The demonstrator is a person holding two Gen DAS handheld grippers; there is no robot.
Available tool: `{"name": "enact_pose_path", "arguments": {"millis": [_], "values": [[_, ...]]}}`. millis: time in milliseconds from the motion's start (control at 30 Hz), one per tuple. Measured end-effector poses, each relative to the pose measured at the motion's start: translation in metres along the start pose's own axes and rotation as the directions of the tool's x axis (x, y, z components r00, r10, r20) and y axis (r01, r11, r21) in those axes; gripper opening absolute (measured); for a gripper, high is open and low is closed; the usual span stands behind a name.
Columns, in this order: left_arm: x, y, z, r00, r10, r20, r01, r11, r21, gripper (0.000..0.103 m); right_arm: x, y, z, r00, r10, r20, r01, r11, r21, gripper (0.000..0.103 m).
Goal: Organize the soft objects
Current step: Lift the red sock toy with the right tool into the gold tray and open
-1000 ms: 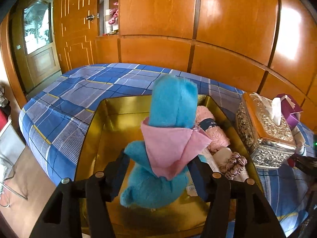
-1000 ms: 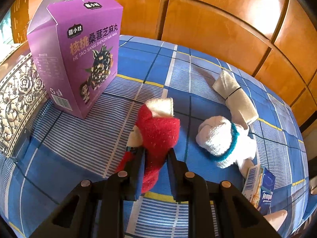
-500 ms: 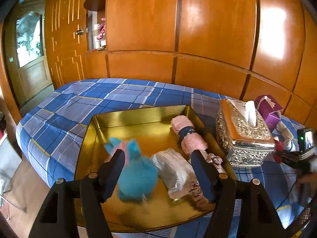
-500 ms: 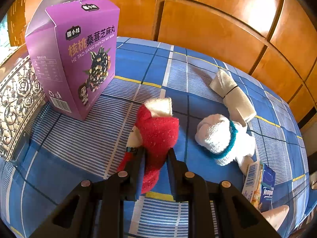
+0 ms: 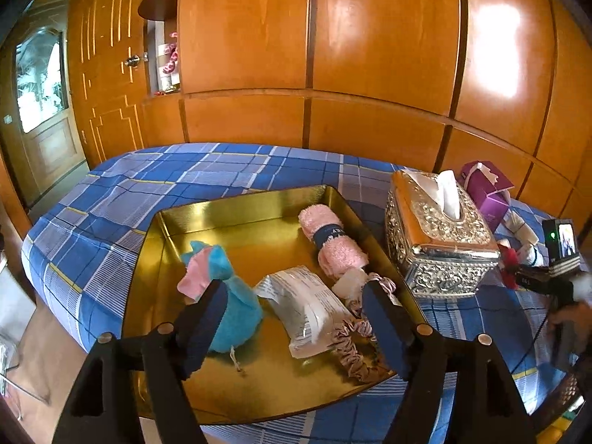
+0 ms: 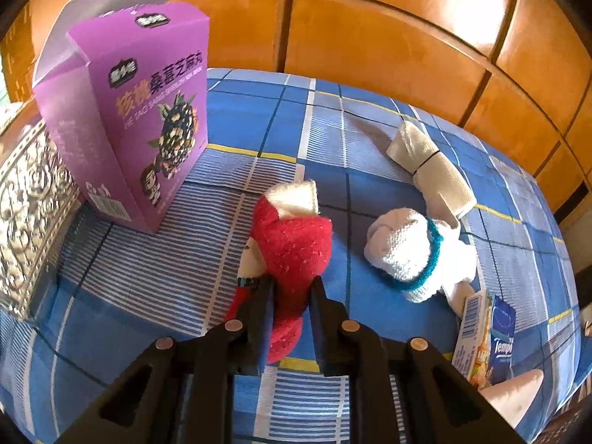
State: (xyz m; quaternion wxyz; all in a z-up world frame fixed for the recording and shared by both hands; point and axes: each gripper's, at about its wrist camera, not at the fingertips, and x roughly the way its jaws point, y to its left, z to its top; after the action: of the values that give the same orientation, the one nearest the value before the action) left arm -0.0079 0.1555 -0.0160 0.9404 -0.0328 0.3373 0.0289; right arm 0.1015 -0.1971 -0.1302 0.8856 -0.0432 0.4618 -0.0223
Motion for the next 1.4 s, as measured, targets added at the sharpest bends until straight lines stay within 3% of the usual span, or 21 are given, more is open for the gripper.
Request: {"name": "enact_pose_path", "arguments": {"millis": [300,533,800,1133,1267,1400], "values": [[0.001,-0.002,-0.003,1.0,-0.019,-0.008,0.019,1.0,0.007,0.08,0.002,-0.003,0.005,1.0,0.009,-0.023,-0.008,1.0,0.029,0.016],[0.001,0.0,-0.004,0.999,-0.039,-0.011,0.039,0.999,-0.004,0.084,-0.007,-0.01,0.019,0.995,0.093,-0.027,-0.09,0.992,0.093,0.013],[0.003,0.003,-0.006,0.998,-0.055,-0.022,0.054,0.998,-0.016,0.084,-0.034,-0.025,0.048,0.985,0.164,0.046,-0.169,0.97,0.174,0.012],[0.005,0.007,-0.005,0.998,-0.053,-0.024,0.052,0.998,-0.035,0.084,-0.073,-0.044,0.107,0.98,0.128,0.154,-0.157,0.969,0.193,0.013],[0.007,0.011,-0.004,0.999,-0.044,-0.027,0.043,0.998,-0.044,0.084,-0.096,-0.028,0.137,0.964,0.154,0.215,-0.188,0.971,0.148,0.013],[0.008,0.019,-0.003,0.999,-0.027,-0.025,0.026,0.998,-0.062,0.085,-0.121,0.014,0.164,0.935,0.231,0.269,-0.252,0.967,0.047,0.013]]}}
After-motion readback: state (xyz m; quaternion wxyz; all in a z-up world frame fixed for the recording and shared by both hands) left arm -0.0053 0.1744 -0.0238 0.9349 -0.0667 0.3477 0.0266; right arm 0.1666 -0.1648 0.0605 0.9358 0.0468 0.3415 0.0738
